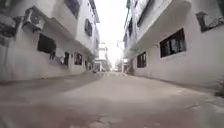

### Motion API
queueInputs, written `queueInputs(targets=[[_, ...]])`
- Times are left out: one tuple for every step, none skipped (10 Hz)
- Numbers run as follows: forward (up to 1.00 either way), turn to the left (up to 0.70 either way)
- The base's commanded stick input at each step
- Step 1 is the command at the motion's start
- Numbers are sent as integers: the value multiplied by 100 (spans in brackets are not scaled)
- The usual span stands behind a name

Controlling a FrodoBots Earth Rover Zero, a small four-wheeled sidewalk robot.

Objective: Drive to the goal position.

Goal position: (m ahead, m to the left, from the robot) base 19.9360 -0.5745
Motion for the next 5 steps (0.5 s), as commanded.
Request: queueInputs(targets=[[85, 0], [85, 0], [85, 0], [85, 0], [85, 0]])
